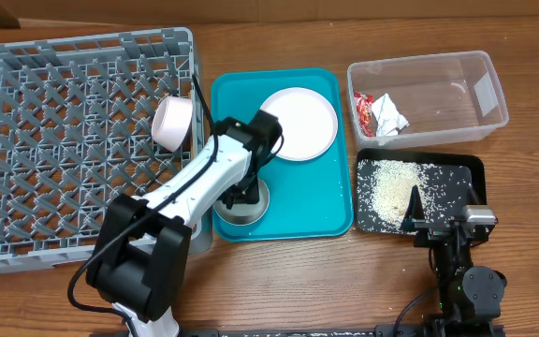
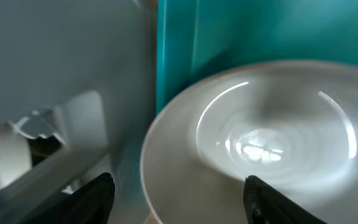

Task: Sort waste into correct bins and load items into the dishwasher
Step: 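Grasp the white bowl on the teal tray with the left gripper, then place the white bowl into the dish rack with the left gripper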

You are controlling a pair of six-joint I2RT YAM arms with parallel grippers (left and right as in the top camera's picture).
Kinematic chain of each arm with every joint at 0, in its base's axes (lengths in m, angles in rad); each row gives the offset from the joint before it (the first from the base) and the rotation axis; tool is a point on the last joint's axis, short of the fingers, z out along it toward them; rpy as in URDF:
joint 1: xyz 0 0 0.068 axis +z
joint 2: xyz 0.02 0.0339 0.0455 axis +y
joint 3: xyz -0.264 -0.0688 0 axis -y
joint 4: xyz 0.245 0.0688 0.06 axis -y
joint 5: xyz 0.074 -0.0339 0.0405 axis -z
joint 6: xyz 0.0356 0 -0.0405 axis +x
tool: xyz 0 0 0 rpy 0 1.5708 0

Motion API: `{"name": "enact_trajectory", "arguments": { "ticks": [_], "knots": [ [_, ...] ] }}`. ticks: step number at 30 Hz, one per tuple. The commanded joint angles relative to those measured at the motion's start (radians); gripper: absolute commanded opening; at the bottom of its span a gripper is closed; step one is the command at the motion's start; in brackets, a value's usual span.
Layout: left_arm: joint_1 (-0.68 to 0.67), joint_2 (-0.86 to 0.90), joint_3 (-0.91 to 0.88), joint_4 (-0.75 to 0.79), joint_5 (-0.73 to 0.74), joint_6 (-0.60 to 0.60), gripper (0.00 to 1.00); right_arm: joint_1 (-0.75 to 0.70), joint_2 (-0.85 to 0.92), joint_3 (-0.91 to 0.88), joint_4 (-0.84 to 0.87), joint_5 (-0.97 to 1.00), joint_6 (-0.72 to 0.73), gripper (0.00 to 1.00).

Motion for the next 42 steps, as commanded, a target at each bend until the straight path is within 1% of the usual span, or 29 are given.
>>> {"name": "enact_trajectory", "arguments": {
  "ticks": [1,4,6,7,9,10,11,12,14,18,19,22,27,32,35,38,39,42],
  "knots": [
    [0.005,0.008,-0.045,0.048,0.064,0.018,0.65,0.000,-0.011,-0.010,0.005,-0.002,-0.004,1.00],
    [0.005,0.008,-0.055,0.113,0.188,0.126,0.62,0.000,-0.011,-0.010,0.005,-0.002,-0.004,1.00],
    [0.000,0.008,-0.055,0.155,0.295,0.219,0.58,0.000,-0.011,-0.010,0.005,-0.002,-0.004,1.00],
    [-0.002,0.008,-0.055,0.166,0.330,0.245,0.56,0.000,-0.011,-0.010,0.005,-0.002,-0.004,1.00],
    [-0.004,0.008,-0.054,0.177,0.365,0.260,0.54,0.000,-0.011,-0.010,0.005,-0.002,-0.004,1.00],
    [-0.004,0.008,-0.054,0.177,0.364,0.260,0.54,0.000,-0.011,-0.010,0.005,-0.002,-0.004,1.00],
    [-0.004,0.008,-0.054,0.178,0.358,0.259,0.51,0.000,-0.011,-0.010,0.005,-0.002,-0.004,1.00],
    [-0.004,0.008,-0.054,0.178,0.351,0.257,0.46,0.000,-0.011,-0.010,0.005,-0.002,-0.004,1.00],
    [-0.001,0.007,-0.053,0.177,0.328,0.243,0.28,0.000,-0.011,-0.010,0.005,-0.002,-0.004,1.00],
    [0.006,-0.005,-0.033,0.168,0.263,0.204,0.08,0.000,-0.011,-0.010,0.005,-0.002,-0.004,1.00],
    [0.008,-0.013,-0.019,0.155,0.239,0.191,0.04,0.000,-0.011,-0.010,0.005,-0.002,-0.004,1.00],
    [0.009,-0.046,0.043,0.094,0.131,0.153,0.04,0.000,-0.011,-0.010,0.005,-0.002,-0.004,1.00],
    [0.010,-0.144,0.249,-0.129,-0.151,0.084,0.04,0.000,-0.011,-0.010,0.005,-0.002,-0.004,1.00],
    [0.010,-0.217,0.431,-0.350,-0.565,0.071,0.04,0.000,-0.011,-0.010,0.005,-0.002,-0.004,1.00],
    [0.012,-0.241,0.457,-0.444,-0.764,0.032,0.04,0.000,-0.011,-0.010,0.005,-0.002,-0.004,1.00],
    [0.033,-0.237,0.452,-0.542,-0.864,-0.069,0.04,0.000,-0.011,-0.010,0.005,-0.002,-0.004,1.00],
    [0.048,-0.237,0.439,-0.542,-0.869,-0.055,0.04,0.000,-0.011,-0.010,0.005,-0.002,-0.004,1.00],
    [0.118,-0.234,0.390,-0.542,-0.904,-0.060,0.04,0.000,-0.011,-0.010,0.005,-0.002,-0.004,1.00]
  ]
}}
